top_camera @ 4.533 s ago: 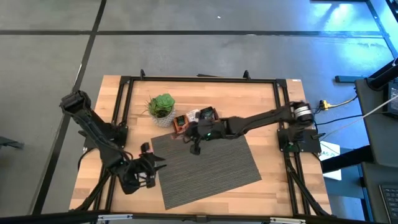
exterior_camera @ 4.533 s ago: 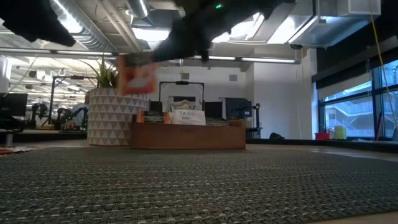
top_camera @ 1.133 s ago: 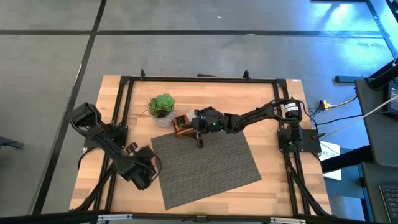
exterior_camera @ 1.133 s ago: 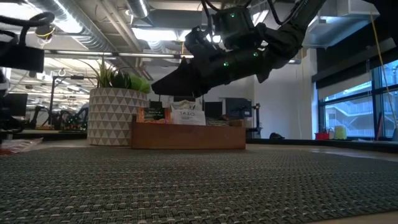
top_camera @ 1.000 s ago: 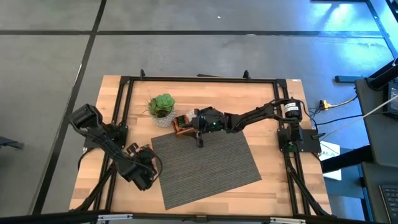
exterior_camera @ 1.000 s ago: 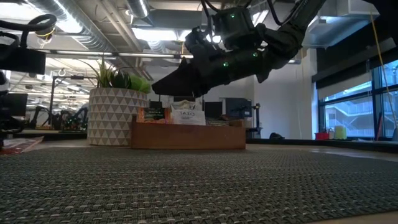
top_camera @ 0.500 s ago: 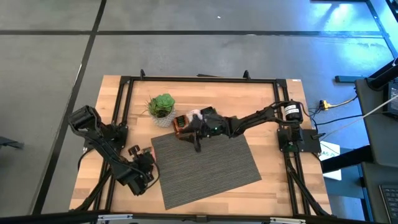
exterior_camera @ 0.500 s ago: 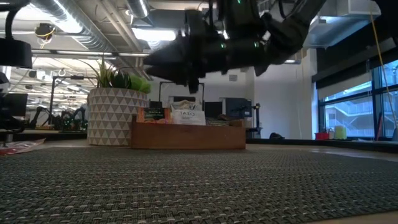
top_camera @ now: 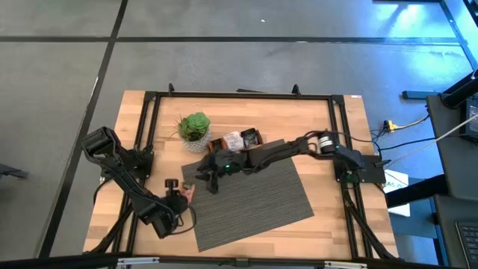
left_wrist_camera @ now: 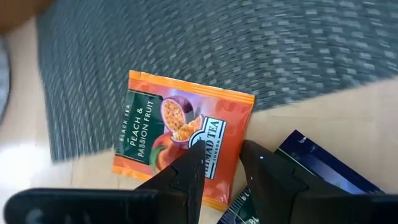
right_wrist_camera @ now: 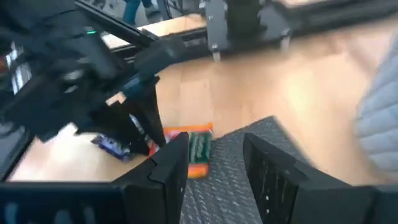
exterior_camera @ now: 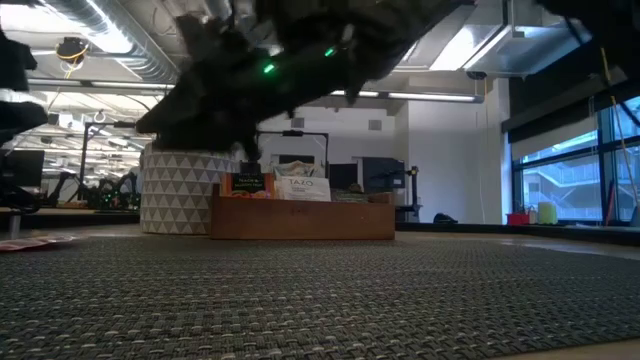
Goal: Pick & Place Tea
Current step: Put the orange tea bag into the left slot of the wooden organizer
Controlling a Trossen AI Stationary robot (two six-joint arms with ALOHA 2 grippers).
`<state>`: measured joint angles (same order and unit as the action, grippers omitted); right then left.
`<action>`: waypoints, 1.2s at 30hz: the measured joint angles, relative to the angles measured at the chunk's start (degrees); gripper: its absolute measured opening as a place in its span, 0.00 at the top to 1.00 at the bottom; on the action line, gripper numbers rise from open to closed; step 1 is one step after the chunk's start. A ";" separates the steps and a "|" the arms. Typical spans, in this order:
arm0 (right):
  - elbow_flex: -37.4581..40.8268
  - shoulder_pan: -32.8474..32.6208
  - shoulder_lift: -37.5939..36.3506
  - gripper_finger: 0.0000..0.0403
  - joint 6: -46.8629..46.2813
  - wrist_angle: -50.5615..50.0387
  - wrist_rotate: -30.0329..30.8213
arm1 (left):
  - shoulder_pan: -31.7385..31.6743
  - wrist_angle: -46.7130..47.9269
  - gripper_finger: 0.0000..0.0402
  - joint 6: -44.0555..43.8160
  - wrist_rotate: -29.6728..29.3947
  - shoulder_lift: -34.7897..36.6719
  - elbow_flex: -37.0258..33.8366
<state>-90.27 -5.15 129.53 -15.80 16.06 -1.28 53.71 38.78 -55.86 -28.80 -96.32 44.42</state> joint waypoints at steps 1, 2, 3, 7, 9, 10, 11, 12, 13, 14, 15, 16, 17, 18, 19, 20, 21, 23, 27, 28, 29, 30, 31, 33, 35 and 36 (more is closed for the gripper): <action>-1.84 0.00 1.77 0.62 -1.85 -0.80 -0.79 | 0.14 -0.57 0.73 2.52 -0.07 0.00 0.00; -3.56 0.04 3.40 0.62 -3.58 -1.88 -1.42 | 0.20 -1.02 0.73 4.76 -0.18 -0.01 0.00; -5.28 0.06 4.99 0.62 -5.19 -2.90 -1.71 | 0.22 -1.40 0.73 6.65 -0.22 -0.01 0.00; -11.83 0.00 9.50 0.62 -10.91 -7.43 -2.52 | 0.21 -1.87 0.73 11.69 -0.23 -0.01 0.07; -14.82 -0.41 11.02 0.62 -11.78 -11.25 -2.48 | 0.20 -1.95 0.73 13.57 -0.35 -0.01 0.07; -15.92 -0.64 11.46 0.62 -12.90 -13.84 -3.16 | 0.22 -1.97 0.73 14.30 -0.45 -0.03 0.07; -16.79 -0.99 12.04 0.62 -13.02 -16.44 -3.05 | 0.22 -1.97 0.73 14.86 -0.55 -0.03 0.07; -17.57 -1.42 12.65 0.62 -12.49 -18.03 -2.17 | 0.22 -1.97 0.73 15.15 -0.59 -0.03 0.07; -17.93 -1.78 13.03 0.62 -11.44 -19.67 -1.79 | 0.22 -1.98 0.73 15.15 -0.66 -0.05 0.07; -18.23 -2.24 13.13 0.62 -10.18 -21.48 -0.21 | 0.26 -2.02 0.73 15.15 -0.90 -0.05 0.04; -18.82 -2.61 13.17 0.62 -8.78 -22.13 1.24 | 0.29 -2.01 0.73 15.17 -0.98 -0.08 0.04; -19.71 -2.88 13.17 0.62 -7.64 -22.23 2.74 | 0.40 -2.02 0.73 15.17 -1.07 -0.08 0.04; -20.57 -3.06 12.88 0.62 -7.02 -22.48 3.72 | 0.56 -2.05 0.73 15.17 -1.33 -0.10 0.00; -21.37 -3.08 12.62 0.62 -6.48 -23.30 4.38 | 0.62 -2.05 0.73 15.17 -1.53 -0.14 0.00; -21.92 -3.10 12.51 0.62 -6.39 -24.04 4.54 | 0.76 -2.05 0.73 15.17 -1.55 -0.14 0.00; -22.11 -3.12 12.49 0.62 -6.44 -24.59 4.54 | 0.93 -2.05 0.73 15.17 -1.64 -0.14 0.00; -22.04 -3.17 12.58 0.62 -6.54 -25.17 4.59 | 1.07 -2.03 0.73 15.17 -1.87 -0.16 0.00; -21.93 -3.21 12.90 0.62 -7.07 -25.68 4.64 | 1.30 -2.01 0.73 15.41 -2.15 -0.16 -0.01; -21.97 -3.21 12.83 0.62 -9.73 -25.31 4.36 | 1.31 -2.04 0.73 17.82 -2.29 -0.16 -0.01; -21.97 -3.21 13.10 0.62 -10.10 -25.09 4.16 | 1.31 -2.06 0.73 18.23 -2.51 -0.16 0.00; -21.97 -3.21 13.32 0.62 -10.86 -25.19 3.85 | 1.25 -2.10 0.73 18.53 -2.87 -0.16 0.00; -21.94 -3.21 13.50 0.62 -11.25 -25.63 3.21 | 1.03 -2.14 0.73 18.72 -3.14 -0.16 0.00; -21.91 -3.21 13.66 0.62 -11.83 -25.85 2.71 | 0.96 -2.16 0.73 18.80 -3.36 -0.16 0.00; -21.97 -3.21 14.10 0.62 -13.25 -25.31 2.59 | 0.55 -2.21 0.73 19.70 -3.43 -0.16 0.01; -21.95 -3.21 14.29 0.62 -14.59 -25.94 1.26 | 0.15 -2.25 0.73 20.13 -3.10 -0.16 0.00; -21.95 -3.21 14.55 0.62 -15.69 -25.88 0.23 | -0.01 -2.25 0.73 20.15 -3.13 -0.14 0.01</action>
<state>-112.22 -8.36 144.08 -31.49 -9.82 -1.05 53.70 36.53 -35.70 -31.92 -96.47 44.44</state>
